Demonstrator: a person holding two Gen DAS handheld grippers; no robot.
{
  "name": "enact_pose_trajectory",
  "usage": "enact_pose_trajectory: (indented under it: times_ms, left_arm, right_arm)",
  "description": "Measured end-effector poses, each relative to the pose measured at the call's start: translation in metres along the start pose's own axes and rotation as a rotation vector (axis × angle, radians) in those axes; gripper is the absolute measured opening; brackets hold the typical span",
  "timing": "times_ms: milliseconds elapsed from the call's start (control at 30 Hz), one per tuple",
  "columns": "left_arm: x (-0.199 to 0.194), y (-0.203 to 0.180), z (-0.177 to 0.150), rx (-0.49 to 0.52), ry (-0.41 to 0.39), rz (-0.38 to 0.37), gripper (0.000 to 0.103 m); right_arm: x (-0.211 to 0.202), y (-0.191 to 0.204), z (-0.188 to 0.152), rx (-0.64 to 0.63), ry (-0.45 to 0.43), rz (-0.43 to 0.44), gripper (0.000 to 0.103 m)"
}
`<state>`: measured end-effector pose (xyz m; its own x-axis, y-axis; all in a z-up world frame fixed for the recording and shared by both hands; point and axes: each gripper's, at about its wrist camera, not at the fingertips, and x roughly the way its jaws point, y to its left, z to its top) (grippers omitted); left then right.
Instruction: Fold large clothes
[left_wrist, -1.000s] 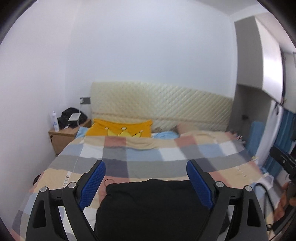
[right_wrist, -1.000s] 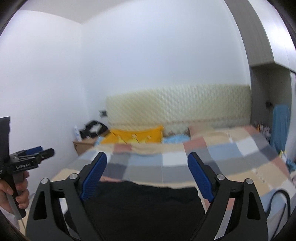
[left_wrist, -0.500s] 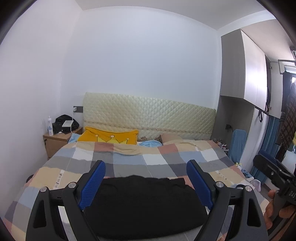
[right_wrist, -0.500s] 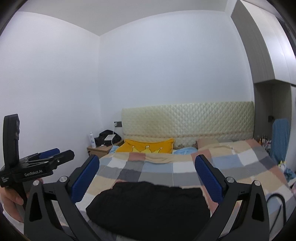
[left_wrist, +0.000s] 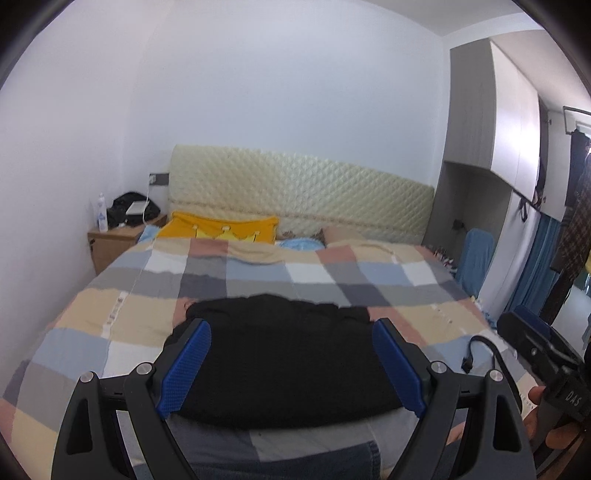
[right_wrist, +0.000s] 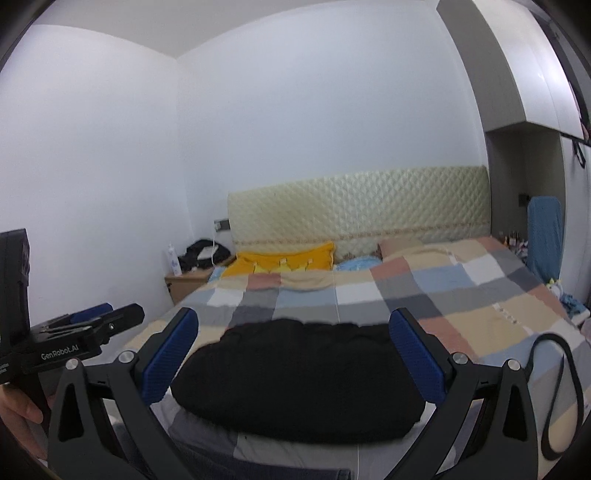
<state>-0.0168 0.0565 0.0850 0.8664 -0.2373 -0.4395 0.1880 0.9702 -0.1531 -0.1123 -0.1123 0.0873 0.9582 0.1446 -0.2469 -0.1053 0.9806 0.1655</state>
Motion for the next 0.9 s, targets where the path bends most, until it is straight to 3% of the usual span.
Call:
enact_pose_trajectory:
  times_ms: [167,433,600,900]
  left_arm:
    - [0.008,0.013,-0.021,-0.043,0.041,0.002,0.089]
    - [0.022,0.014,-0.042,-0.008,0.061,0.09,0.089]
    - [0.04,0.021,-0.056,-0.03,0.127,0.097,0.089]
    - [0.048,0.022,-0.061,-0.02,0.149,0.122,0.089]
  right_arm:
    - [0.009,-0.014,-0.026,0.052,0.062,-0.023,0.103]
    - [0.022,-0.026,-0.051,0.046,0.144,-0.054,0.103]
    - [0.034,-0.033,-0.068,0.073,0.196,-0.057,0.103]
    - [0.045,-0.032,-0.072,0.047,0.22,-0.084,0.103]
